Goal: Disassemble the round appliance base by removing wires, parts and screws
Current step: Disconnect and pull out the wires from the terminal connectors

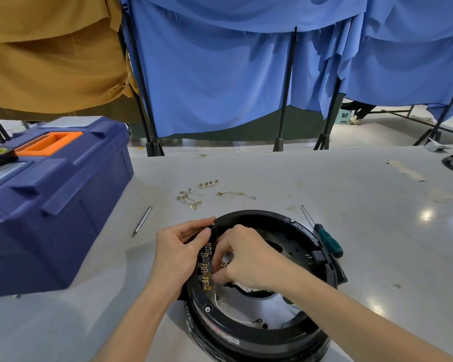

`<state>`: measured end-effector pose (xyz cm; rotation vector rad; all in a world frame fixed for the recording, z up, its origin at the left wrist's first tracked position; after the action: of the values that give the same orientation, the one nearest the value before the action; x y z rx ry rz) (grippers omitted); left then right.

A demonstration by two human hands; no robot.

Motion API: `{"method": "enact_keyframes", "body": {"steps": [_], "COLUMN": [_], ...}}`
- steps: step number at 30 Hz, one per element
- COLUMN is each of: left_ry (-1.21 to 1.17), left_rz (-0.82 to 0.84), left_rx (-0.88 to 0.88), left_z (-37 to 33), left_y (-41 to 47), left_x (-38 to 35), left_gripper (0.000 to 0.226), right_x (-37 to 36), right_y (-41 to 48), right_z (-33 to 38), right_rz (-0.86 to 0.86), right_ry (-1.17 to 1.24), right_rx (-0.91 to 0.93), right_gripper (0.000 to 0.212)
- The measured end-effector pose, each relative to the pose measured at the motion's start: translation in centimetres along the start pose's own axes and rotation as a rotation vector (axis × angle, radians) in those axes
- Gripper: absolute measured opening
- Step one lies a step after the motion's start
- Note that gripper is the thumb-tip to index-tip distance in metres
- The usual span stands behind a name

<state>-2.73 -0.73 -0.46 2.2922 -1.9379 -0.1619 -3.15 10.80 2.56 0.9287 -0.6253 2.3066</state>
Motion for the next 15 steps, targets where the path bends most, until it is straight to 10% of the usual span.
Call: {"method": "enact_keyframes", "body": {"steps": [15], "left_ry": [0.000], "left_rz": [0.005], "left_rx": [0.001], "left_z": [0.1], "left_y": [0.1], "left_x": [0.0], "left_gripper": [0.023], "right_x": [-0.1], "right_y": [1.3], "right_z": [0.6], "right_rz": [-0.067], "right_ry": [-0.098], "right_rx": [-0.101], "right_gripper": [0.024]}}
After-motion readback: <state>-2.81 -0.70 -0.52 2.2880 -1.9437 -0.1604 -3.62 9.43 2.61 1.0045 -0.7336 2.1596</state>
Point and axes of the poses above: each hand's wrist, its own y-axis towards the middle knuckle, its own x-axis out of the back of the hand, z = x × y, the point moved 10 cm from there along y, towards the middle knuckle, and after that the axes turned 12 degrees about z, right-handed, at the moved point
